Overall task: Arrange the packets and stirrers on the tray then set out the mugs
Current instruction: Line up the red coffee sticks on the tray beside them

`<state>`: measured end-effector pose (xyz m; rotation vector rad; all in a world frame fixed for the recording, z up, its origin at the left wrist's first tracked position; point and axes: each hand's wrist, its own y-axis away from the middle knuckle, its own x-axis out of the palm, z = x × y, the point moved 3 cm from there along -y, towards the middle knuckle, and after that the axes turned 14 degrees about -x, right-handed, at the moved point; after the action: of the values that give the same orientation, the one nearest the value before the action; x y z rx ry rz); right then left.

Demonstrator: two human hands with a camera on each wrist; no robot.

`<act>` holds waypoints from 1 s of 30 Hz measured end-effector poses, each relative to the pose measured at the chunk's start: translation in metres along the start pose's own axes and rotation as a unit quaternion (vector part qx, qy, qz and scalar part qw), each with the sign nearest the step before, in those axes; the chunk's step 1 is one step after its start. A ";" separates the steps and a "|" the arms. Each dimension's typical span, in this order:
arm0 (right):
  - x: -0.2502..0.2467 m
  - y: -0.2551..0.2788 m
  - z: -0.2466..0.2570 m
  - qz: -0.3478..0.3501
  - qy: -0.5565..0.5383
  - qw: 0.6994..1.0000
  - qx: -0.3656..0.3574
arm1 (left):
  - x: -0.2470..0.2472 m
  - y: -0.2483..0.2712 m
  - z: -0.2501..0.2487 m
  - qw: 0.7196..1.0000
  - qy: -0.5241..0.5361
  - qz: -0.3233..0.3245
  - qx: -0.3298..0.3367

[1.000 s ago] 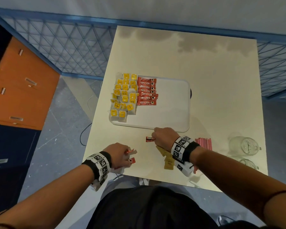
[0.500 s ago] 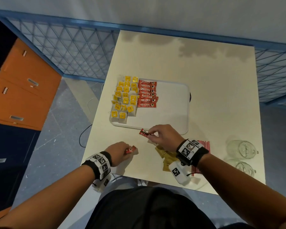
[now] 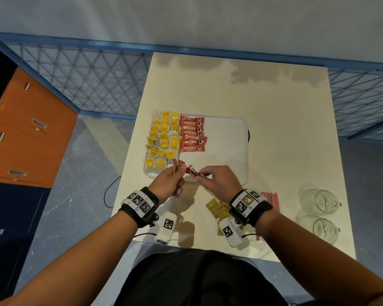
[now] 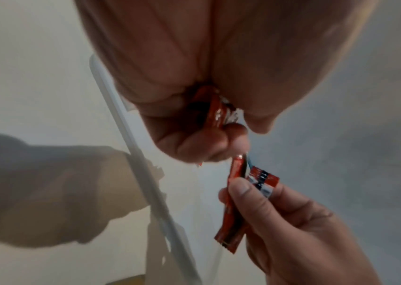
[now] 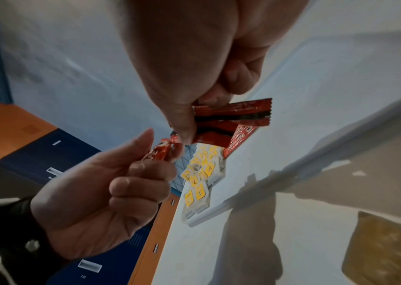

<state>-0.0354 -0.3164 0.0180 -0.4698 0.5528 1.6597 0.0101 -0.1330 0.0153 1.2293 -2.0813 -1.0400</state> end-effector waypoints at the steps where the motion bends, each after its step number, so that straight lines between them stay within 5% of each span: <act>1: 0.000 -0.002 0.002 0.001 0.017 1.000 -0.005 | 0.001 0.001 -0.004 1.000 -0.020 -0.001 0.013; 5: 0.002 -0.007 0.012 0.006 0.094 0.994 -0.055 | 0.003 0.001 -0.014 0.992 -0.110 -0.027 0.057; 17: 0.006 -0.016 0.015 0.018 0.217 0.965 -0.144 | -0.005 -0.013 -0.019 0.999 0.024 -0.031 -0.019; 23: -0.004 -0.016 -0.003 -0.030 0.061 0.998 -0.010 | -0.023 -0.016 -0.029 0.990 -0.073 -0.099 0.076; 30: -0.006 -0.019 -0.031 -0.053 -0.129 0.982 0.126 | -0.035 -0.015 -0.037 0.988 -0.076 -0.081 0.111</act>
<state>-0.0157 -0.3370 -0.0048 -0.0937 0.5266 1.4950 0.0610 -0.1192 0.0230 1.4915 -2.2945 -1.0228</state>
